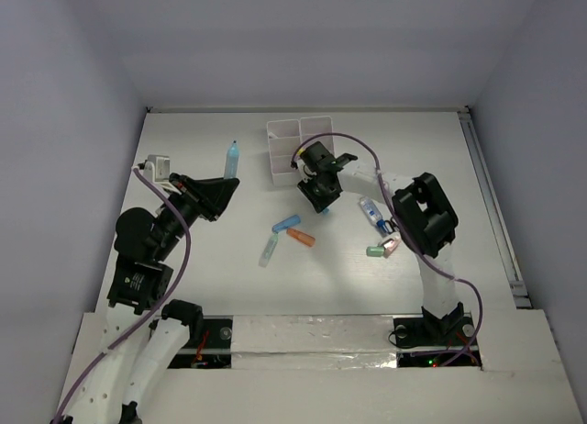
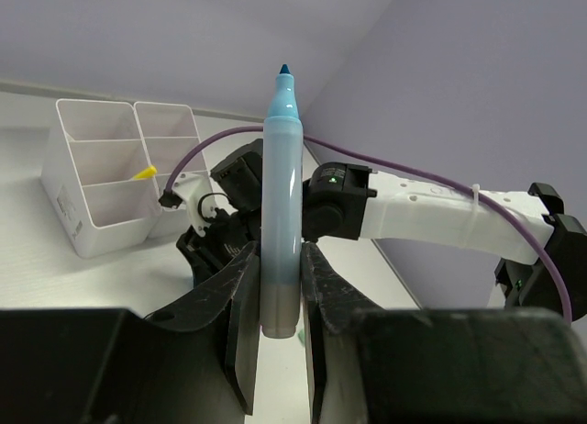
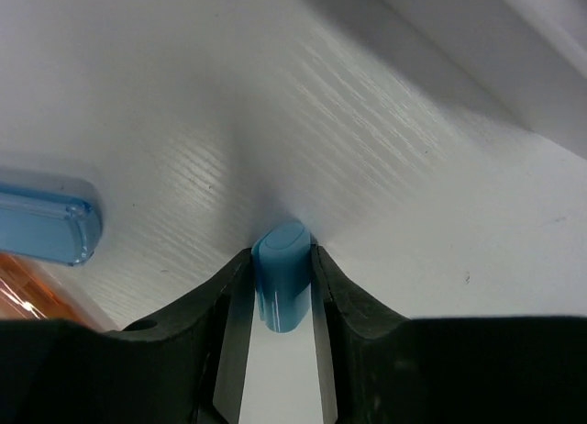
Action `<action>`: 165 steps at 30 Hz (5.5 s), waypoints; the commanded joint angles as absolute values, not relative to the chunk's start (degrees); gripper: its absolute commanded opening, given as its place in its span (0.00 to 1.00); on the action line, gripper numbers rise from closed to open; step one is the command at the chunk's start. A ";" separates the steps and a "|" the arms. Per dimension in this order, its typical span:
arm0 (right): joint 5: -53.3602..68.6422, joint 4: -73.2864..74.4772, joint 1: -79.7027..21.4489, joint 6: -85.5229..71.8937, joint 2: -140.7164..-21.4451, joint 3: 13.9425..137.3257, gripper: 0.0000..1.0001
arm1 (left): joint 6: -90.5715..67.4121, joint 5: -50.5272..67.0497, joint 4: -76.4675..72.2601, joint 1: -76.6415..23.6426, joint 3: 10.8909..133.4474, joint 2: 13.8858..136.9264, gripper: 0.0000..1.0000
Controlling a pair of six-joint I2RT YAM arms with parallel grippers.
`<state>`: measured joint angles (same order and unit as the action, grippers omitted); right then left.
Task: Sort the stationery into containers
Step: Close the pen cap on the pen.
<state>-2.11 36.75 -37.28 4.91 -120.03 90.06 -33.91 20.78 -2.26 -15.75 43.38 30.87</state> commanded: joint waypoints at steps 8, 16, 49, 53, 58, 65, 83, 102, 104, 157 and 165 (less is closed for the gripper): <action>-3.71 34.56 -37.97 2.21 -119.29 90.71 0.12 | -33.40 22.67 -6.06 -15.64 41.05 29.97 0.00; 7.55 20.85 -37.97 -6.50 -102.06 80.26 0.00 | -35.15 26.27 -9.92 -15.12 37.27 29.79 0.00; 14.23 -4.03 -33.84 -25.66 -98.36 52.74 0.13 | -37.96 34.18 -15.46 -15.12 31.21 27.77 0.00; 19.59 -12.38 -33.31 -30.66 -91.16 50.19 0.12 | -41.38 37.61 -21.44 -15.12 28.92 28.04 0.00; 27.68 -30.03 -32.78 -39.45 -82.55 50.36 0.12 | -46.66 40.95 -29.59 -15.12 26.90 28.39 0.00; 35.07 -61.19 -32.78 -55.51 -83.66 52.82 0.13 | -53.60 42.80 -37.16 -15.12 25.58 29.18 0.00; 32.35 -96.15 -36.03 -76.20 -96.15 60.11 0.15 | -66.35 44.91 -50.98 -15.12 22.41 33.49 0.00; 32.52 -98.26 -39.46 -77.34 -96.15 64.95 0.15 | -68.47 44.74 -52.21 -15.12 20.74 35.07 0.00; 32.70 -98.35 -39.46 -77.26 -96.42 65.30 0.15 | -68.29 44.82 -52.21 -15.12 20.92 35.33 0.00; 34.37 -98.44 -44.47 -71.55 -92.73 63.37 0.15 | -77.25 41.92 -74.17 -15.12 21.01 40.43 0.00; 35.24 -98.35 -46.93 -67.76 -92.46 66.35 0.16 | -85.51 39.64 -89.20 -15.12 21.44 43.59 0.00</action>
<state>31.79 -75.42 -44.12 -70.81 -93.80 63.51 -81.78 43.13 -70.46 -15.31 20.21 43.27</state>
